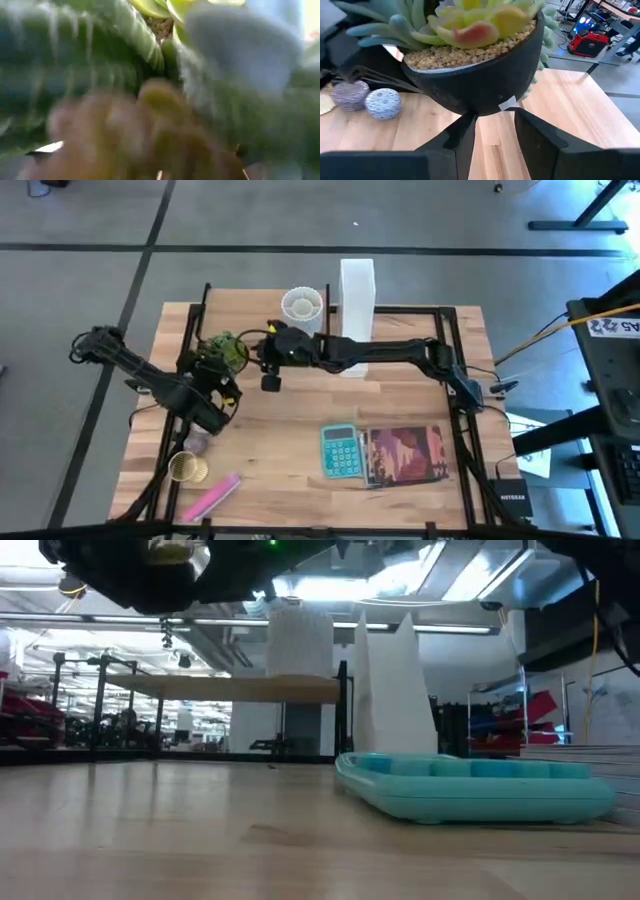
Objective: Stock shelves
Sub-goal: Put the potted plant on the shelf
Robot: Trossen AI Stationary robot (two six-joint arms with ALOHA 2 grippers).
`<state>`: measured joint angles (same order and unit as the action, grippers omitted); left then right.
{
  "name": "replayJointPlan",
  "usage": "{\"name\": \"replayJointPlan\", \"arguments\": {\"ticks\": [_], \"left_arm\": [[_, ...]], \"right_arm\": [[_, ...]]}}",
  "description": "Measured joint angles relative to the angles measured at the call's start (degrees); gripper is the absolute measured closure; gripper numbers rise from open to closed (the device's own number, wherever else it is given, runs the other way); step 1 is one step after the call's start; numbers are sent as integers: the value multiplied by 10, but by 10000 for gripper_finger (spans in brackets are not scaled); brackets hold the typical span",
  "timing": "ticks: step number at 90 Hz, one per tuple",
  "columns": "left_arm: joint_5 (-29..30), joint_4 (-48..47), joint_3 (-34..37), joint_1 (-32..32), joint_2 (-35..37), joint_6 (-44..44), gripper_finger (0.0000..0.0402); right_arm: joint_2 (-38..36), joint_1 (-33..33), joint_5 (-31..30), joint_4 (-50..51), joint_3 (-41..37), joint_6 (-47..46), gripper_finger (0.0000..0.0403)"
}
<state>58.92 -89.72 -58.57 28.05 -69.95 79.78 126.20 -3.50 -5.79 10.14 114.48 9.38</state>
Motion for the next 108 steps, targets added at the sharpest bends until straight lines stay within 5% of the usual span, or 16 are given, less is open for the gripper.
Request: {"name": "replayJointPlan", "arguments": {"ticks": [82,108], "left_arm": [[30,51,1,-134,0,-157,104],[23,85,67,-169,14,-170,104]], "right_arm": [[29,-36,9,-7,0,-17,276],[32,-37,13,-12,-1,-17,276]]}}
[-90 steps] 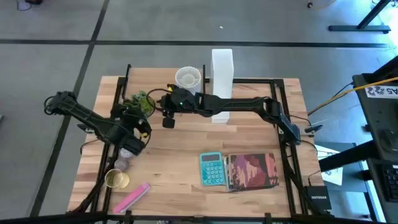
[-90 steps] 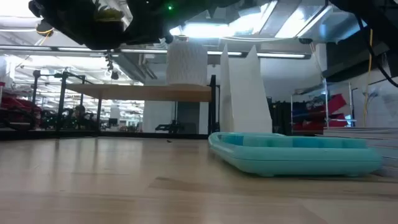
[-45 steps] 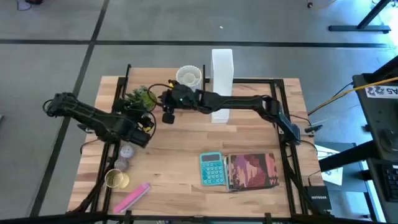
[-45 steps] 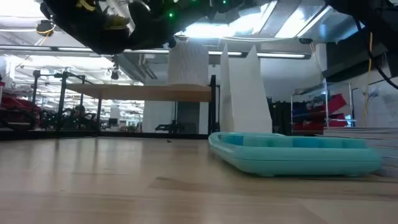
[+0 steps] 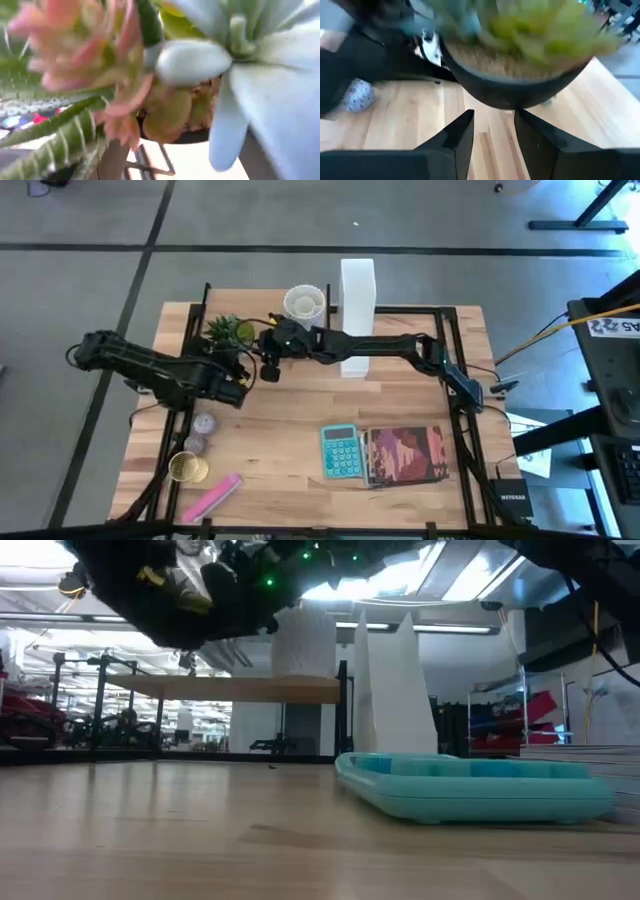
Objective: Stock shelves
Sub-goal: Put the potted plant on the shelf
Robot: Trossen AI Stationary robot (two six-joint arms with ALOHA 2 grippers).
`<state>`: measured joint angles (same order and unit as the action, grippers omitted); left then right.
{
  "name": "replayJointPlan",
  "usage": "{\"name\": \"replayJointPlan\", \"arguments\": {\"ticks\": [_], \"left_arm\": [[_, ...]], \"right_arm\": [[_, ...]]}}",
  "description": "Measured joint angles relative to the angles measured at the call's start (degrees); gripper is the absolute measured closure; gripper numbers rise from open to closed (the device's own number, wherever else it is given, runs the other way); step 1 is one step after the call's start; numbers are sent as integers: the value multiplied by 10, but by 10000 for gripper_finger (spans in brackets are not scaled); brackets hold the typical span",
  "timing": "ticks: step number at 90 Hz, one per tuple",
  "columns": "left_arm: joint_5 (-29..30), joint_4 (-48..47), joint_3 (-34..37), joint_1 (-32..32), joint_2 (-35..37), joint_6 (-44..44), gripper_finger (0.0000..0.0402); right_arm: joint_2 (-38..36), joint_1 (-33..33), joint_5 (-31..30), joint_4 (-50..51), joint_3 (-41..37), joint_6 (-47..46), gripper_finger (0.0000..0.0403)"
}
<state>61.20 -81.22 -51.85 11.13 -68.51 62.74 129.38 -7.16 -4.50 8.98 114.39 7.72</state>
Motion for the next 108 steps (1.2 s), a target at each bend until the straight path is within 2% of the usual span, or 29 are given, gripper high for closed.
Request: {"name": "replayJointPlan", "arguments": {"ticks": [28,57,71,87,97,108], "left_arm": [[23,36,64,-33,6,-5,104],[0,57,91,-27,6,2,104],[-16,39,43,9,6,-5,104],[-20,-41,-55,37,6,-28,104],[18,-84,-117,39,6,-51,104],[57,-79,-163,-7,21,-123,104]], "right_arm": [[5,-7,-7,-8,0,-3,276],[10,-7,-9,6,-1,-4,276],[10,-7,-7,29,-1,14,276],[6,-2,-5,88,-1,60,276],[2,8,-8,91,-1,90,276],[4,14,-2,74,-1,95,276]]}}
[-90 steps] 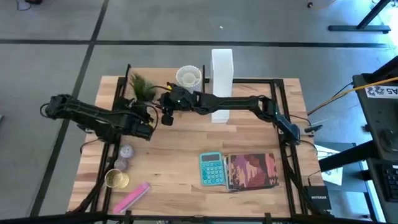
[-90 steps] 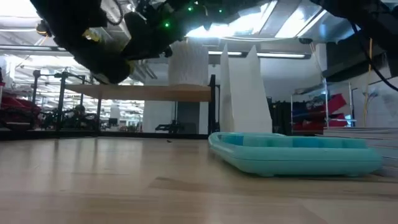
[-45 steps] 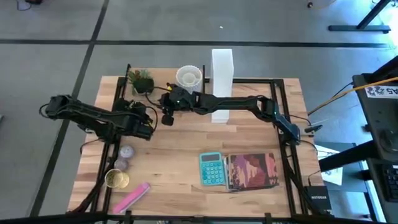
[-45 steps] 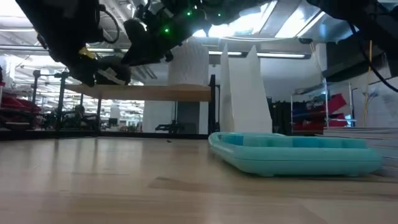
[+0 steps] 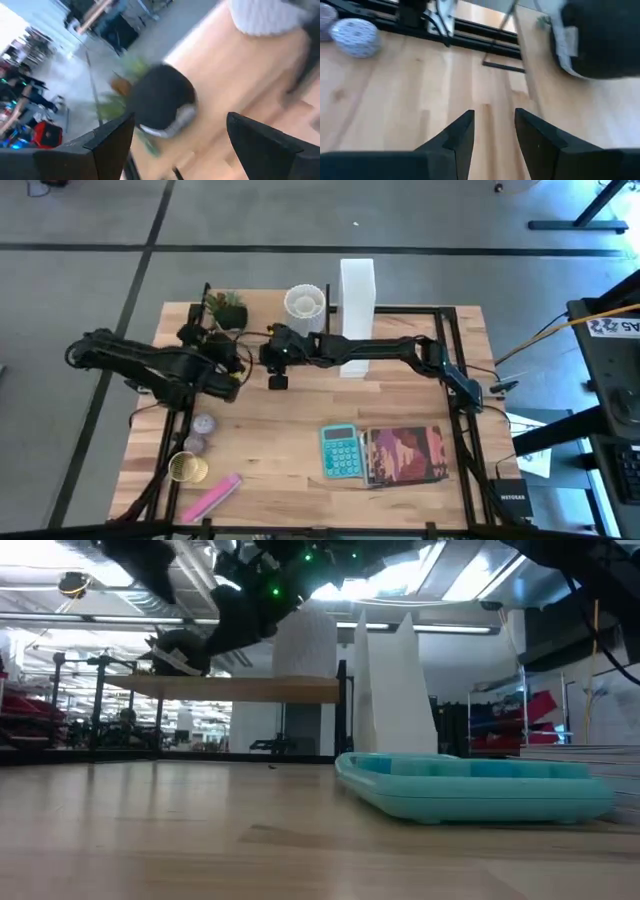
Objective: Stock shelves
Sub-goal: Put the potted plant on the shelf
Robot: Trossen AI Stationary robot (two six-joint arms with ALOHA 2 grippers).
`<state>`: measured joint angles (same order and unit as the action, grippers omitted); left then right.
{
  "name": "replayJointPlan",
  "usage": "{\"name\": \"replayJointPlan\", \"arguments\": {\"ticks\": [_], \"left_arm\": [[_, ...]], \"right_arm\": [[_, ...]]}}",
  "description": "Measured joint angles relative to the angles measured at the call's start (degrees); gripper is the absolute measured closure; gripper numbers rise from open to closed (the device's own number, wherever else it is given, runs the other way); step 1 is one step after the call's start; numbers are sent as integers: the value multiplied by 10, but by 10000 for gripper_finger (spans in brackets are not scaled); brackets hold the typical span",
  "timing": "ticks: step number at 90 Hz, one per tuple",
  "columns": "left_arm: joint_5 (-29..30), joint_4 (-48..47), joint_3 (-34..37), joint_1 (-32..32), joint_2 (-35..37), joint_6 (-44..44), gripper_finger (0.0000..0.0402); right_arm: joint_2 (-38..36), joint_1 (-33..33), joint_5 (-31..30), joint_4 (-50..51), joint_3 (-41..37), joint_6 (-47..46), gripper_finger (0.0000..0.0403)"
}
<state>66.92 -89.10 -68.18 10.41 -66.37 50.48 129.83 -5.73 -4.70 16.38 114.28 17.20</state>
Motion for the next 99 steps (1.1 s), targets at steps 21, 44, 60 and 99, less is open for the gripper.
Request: {"name": "replayJointPlan", "arguments": {"ticks": [21,44,60,99], "left_arm": [[-42,142,-15,-160,71,-208,142],[-209,343,-5,-340,99,-432,283],[-287,383,-5,-448,62,-488,364],[-403,351,-5,-496,-4,-462,399]], "right_arm": [[16,0,12,-113,1,-11,276],[48,-7,15,-203,0,-40,276],[53,-14,13,-208,0,-41,276],[56,-35,17,-209,0,-66,276]]}}
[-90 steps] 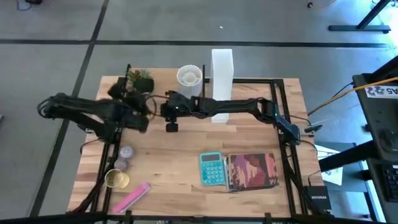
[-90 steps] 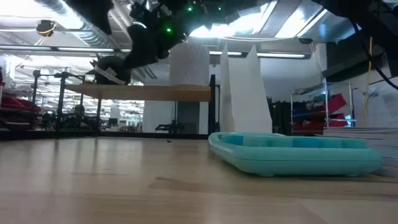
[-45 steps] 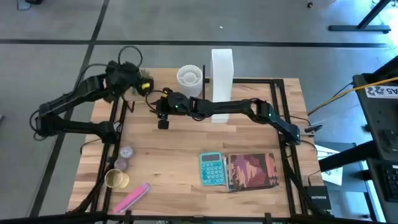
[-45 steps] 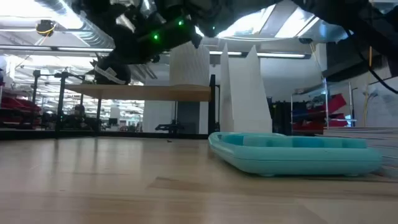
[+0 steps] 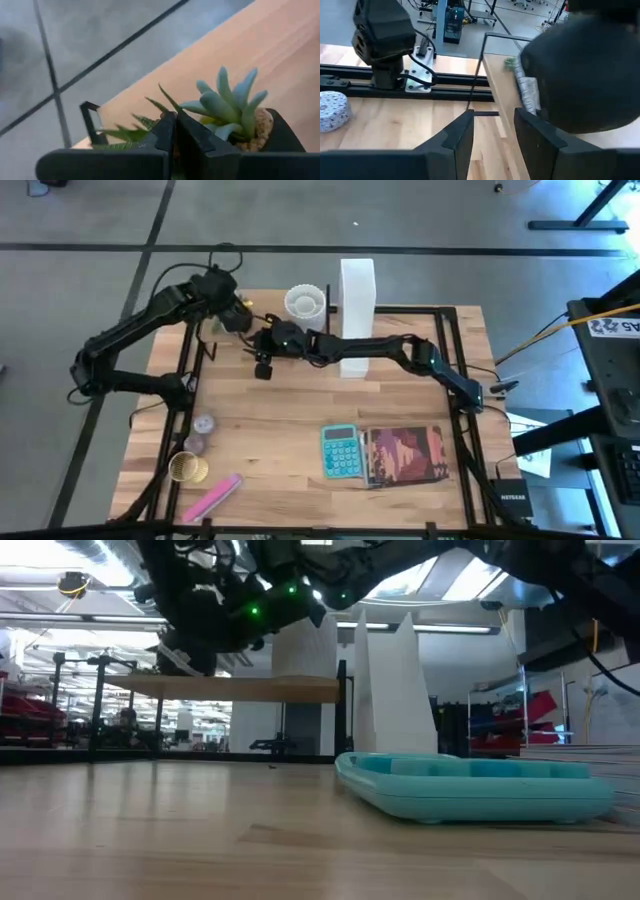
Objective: Stock shelves
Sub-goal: Put the potted plant on the shelf
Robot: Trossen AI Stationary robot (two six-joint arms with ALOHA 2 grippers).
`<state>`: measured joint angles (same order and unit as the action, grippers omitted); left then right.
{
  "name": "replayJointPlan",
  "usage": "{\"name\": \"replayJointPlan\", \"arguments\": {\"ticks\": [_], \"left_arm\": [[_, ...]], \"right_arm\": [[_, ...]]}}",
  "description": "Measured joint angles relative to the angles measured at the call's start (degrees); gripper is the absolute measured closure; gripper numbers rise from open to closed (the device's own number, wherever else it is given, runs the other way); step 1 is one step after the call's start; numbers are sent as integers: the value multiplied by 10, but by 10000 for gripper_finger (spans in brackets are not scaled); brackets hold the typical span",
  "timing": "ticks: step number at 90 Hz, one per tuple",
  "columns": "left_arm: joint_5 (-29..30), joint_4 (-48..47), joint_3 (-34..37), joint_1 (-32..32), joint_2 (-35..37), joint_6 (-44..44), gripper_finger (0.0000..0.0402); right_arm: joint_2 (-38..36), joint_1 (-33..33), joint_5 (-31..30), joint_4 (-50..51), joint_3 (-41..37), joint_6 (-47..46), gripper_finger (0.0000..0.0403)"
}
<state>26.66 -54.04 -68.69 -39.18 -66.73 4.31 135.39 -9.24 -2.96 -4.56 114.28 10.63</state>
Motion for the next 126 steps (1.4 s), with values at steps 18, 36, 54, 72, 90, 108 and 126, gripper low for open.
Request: {"name": "replayJointPlan", "arguments": {"ticks": [18,36,54,72,90,108,126], "left_arm": [[-19,-14,0,29,18,23,399],[-26,-8,0,66,39,34,398],[-23,-12,0,98,52,47,398],[65,-17,1,105,56,47,399],[14,-52,1,59,43,63,401],[-4,-64,-1,50,33,65,401],[-52,-45,-1,66,35,69,402]], "right_arm": [[0,-3,-4,-1,0,-4,276],[0,-3,-32,-8,0,-5,276],[0,-9,-41,-16,0,-13,276],[0,-10,-41,-1,0,-14,276],[0,-9,-40,1,0,-14,276],[0,-10,-40,0,0,-14,276],[0,-10,-35,-4,0,-14,276]]}}
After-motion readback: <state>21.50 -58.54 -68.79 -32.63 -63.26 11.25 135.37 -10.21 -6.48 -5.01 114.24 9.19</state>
